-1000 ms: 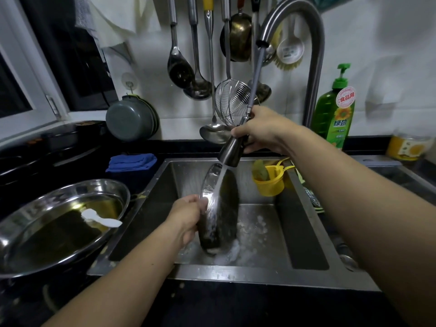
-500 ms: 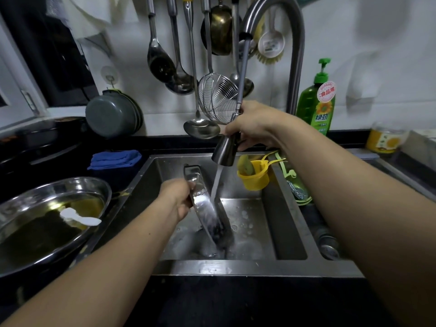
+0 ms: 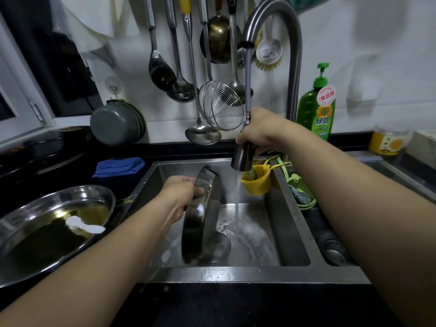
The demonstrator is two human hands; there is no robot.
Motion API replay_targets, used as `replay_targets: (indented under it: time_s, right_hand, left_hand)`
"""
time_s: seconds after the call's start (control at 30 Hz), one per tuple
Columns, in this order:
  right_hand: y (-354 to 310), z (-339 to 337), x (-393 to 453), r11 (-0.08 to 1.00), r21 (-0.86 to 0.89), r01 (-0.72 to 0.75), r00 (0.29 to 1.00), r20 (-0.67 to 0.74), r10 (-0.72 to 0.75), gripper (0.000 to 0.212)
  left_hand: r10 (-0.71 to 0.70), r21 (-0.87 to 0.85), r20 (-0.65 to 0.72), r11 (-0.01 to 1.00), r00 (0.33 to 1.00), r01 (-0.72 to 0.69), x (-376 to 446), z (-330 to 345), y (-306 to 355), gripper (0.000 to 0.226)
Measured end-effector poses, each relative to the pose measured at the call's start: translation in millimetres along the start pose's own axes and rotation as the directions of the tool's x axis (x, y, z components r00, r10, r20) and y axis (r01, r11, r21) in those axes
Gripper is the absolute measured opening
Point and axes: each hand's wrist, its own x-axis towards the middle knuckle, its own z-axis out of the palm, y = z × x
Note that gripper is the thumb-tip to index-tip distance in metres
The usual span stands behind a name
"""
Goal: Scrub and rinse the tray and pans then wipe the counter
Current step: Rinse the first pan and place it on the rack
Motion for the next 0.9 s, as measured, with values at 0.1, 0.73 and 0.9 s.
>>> replay_targets:
  time_s: [0.1, 0.73, 0.9]
  right_hand:
    - [1.2, -3.4, 0.8, 0.998, -0.057, -0.007, 1.0, -0.021, 0.006, 0.026]
    - [2.6, -10.8, -9.6, 0.999, 0.041, -0.015, 1.0, 0.028, 0.014, 0.026]
    - [-0.4, -2.9, -13.5, 0.988, 0.152, -0.014, 0.998, 0.068, 0.004, 0.022]
  left_hand:
    - [0.121, 0.291, 0.074, 0.947, 0.99, -0.138, -2.3, -10.9, -3.8, 0.012]
    - [0.199, 0.56, 0.825, -0.419, 0.529, -0.715, -1.6, -50.2, -52.5, 0.051]
    - [0.277, 0.503, 0.864, -0.458, 0.42, -0.733, 4.3, -42.0, -69.9, 0.036]
